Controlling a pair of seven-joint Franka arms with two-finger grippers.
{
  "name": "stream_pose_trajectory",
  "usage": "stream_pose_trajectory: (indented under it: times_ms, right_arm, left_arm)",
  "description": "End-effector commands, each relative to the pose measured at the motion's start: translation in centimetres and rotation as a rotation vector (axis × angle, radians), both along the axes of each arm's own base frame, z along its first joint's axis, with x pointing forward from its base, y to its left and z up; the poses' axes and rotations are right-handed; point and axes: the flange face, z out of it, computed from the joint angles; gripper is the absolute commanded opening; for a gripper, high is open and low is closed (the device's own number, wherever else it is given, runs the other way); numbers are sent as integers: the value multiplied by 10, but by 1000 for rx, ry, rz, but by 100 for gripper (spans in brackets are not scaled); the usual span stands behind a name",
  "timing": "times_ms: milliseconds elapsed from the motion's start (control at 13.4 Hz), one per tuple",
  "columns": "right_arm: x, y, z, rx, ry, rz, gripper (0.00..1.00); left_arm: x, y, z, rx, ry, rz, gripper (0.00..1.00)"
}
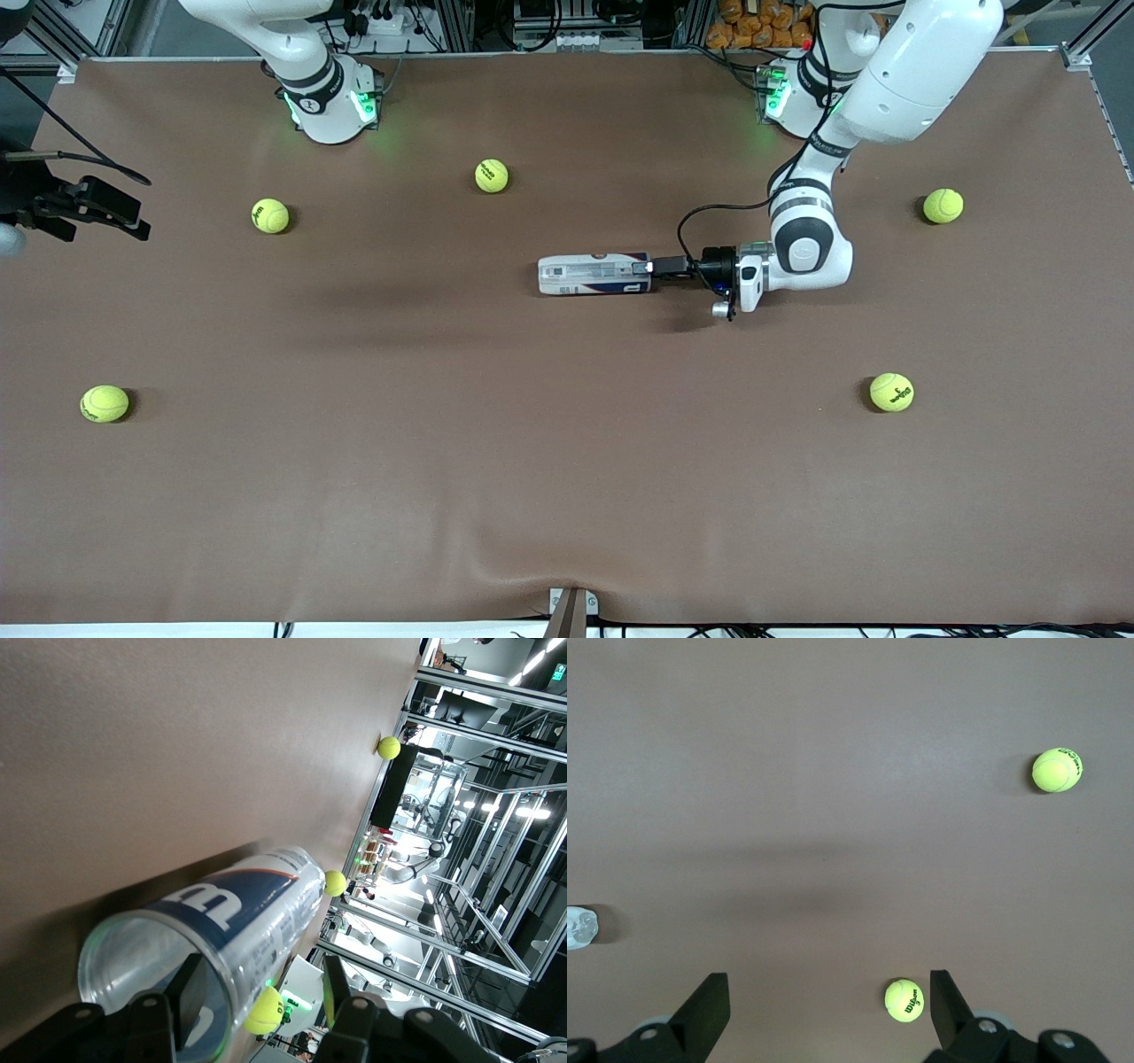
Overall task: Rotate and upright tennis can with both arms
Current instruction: 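Grasp the can's open end with the left gripper while the right retracts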
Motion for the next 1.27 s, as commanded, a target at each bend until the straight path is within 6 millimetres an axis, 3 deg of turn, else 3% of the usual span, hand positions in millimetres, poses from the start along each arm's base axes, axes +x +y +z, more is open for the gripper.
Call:
stream_pose_trajectory:
  times_ms: [0,298,448,671,970,1193]
  right_arm:
    - [-5,3,21,-15,-43,75,100]
    - [0,-1,18,-5,-40,82,100]
    - [1,-1,17,-5,-38,85,100]
    - [1,5,17,-5,-38,91,100]
    - [1,3,17,-5,-38,87,100]
    - [1,5,17,-5,-40,85,100]
  left_arm:
    - [7,-5,-3,-2,-27,18,0]
    - [14,-4,2,-4,-31,24,0]
    - [25,-9,16,-6,-8,31,0]
    - [41,-36,70,8,62,9,0]
    - [71,-49,135,113,104,-5,0]
    - [82,-69,186,219,160,-25,0]
